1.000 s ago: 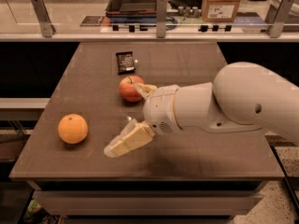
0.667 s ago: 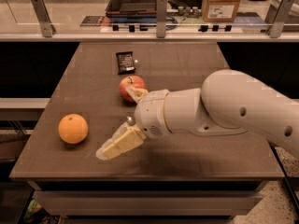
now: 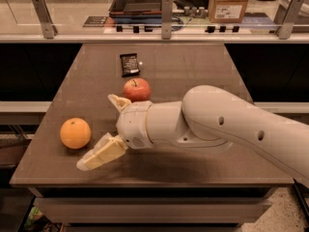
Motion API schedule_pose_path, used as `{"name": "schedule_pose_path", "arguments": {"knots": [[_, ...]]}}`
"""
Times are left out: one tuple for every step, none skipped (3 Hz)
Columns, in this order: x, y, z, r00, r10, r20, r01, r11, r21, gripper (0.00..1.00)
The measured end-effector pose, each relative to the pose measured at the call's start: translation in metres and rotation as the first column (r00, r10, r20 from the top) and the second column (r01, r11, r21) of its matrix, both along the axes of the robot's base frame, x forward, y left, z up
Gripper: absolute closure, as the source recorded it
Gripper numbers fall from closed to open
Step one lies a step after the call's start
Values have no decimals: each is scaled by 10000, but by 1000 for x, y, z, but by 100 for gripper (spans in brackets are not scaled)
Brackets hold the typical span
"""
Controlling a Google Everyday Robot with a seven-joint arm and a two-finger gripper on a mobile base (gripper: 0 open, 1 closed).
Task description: Pick orange
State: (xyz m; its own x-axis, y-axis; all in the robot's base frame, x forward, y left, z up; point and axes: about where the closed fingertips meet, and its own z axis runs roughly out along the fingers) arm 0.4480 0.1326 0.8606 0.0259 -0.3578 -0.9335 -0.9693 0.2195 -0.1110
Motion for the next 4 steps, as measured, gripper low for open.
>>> {"name": "schedule_pose_path", "arguments": {"knots": [[1,24,-7,9997,228,-44,-226,9990,397,0],[5,41,-12,9990,447,-64,-442,9968,663,0],[7,55,-16,9976,675,-134,-661,9937,902,0],[6,56,-16,9975,697,-119,-684,9937,888,18]]}}
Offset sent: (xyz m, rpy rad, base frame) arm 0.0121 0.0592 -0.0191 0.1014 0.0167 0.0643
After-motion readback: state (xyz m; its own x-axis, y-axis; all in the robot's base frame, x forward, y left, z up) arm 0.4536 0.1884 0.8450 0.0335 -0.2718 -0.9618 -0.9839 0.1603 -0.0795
